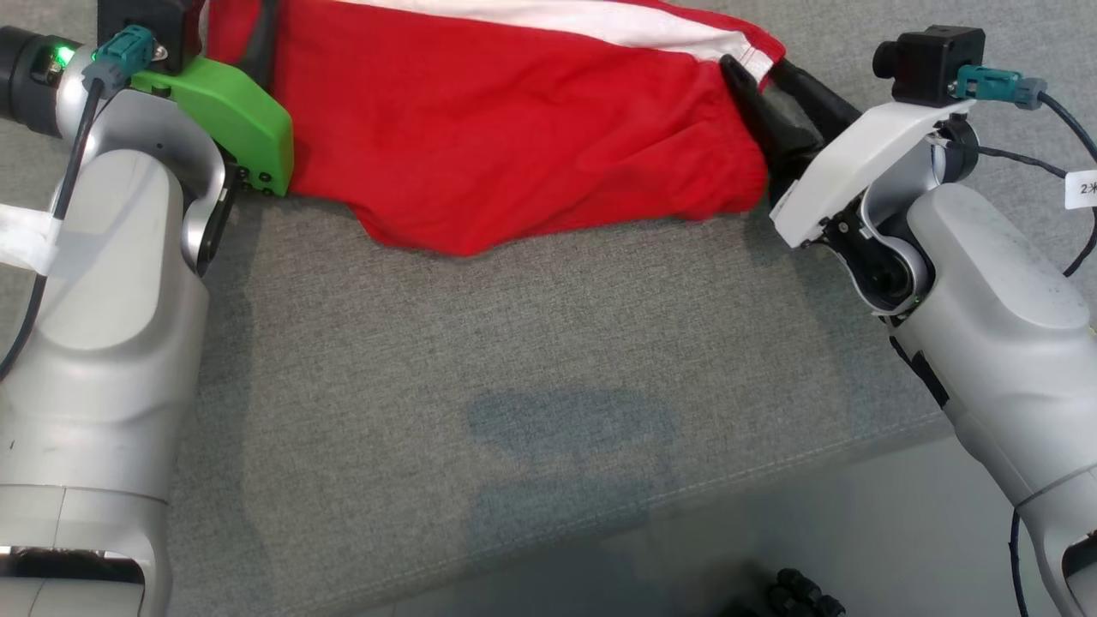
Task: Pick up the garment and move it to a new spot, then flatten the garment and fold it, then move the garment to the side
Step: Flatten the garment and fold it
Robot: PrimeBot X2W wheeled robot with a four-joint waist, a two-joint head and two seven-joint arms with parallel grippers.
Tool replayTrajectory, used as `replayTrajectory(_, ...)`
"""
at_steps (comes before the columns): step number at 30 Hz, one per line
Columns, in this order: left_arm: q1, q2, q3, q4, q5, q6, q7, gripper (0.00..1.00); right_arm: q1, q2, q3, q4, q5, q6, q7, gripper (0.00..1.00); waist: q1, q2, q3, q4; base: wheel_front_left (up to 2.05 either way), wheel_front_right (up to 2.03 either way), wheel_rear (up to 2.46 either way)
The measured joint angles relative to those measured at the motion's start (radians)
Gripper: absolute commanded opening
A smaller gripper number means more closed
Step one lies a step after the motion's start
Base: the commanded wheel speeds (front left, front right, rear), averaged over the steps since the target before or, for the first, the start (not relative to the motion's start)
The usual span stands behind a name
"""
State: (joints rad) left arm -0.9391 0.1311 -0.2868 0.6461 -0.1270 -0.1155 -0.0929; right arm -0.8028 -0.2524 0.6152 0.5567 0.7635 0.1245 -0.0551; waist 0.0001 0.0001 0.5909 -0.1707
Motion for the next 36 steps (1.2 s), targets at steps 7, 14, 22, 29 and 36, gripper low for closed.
replayTrajectory(7,-0.017,-0.009,0.013,0.055,0.0,0.0,-0.06,1.0,-0.001,-0.025,0.037,0.018,0.011,0.002,-0.03,1.0,0.0,0.0,-0.026,0.018,0.0,0.0,0.0)
replayTrajectory(14,-0.018,-0.034,0.03,0.077,-0.03,0.0,-0.138,1.0,0.039,-0.07,0.052,0.023,0.038,0.002,-0.076,1.0,0.0,0.0,-0.072,0.037,0.0,0.0,0.0)
replayTrajectory(22,0.076,-0.06,0.046,0.113,-0.063,0.0,-0.155,1.0,0.099,-0.102,0.058,0.019,0.067,0.002,-0.133,1.0,-0.0002,0.0,-0.145,0.065,0.0,0.0,0.0)
replayTrajectory(29,0.207,-0.079,0.058,0.202,-0.129,0.0,-0.154,1.0,0.143,-0.101,0.077,-0.001,0.093,0.001,-0.147,1.0,-0.0001,0.0,-0.218,0.087,0.0,0.0,0.0)
replayTrajectory(36,0.206,-0.081,0.072,0.223,-0.161,-0.007,-0.13,1.0,0.152,-0.101,0.105,-0.042,0.102,0.002,-0.147,1.0,-0.0002,0.0,-0.265,0.075,0.0,0.0,0.0)
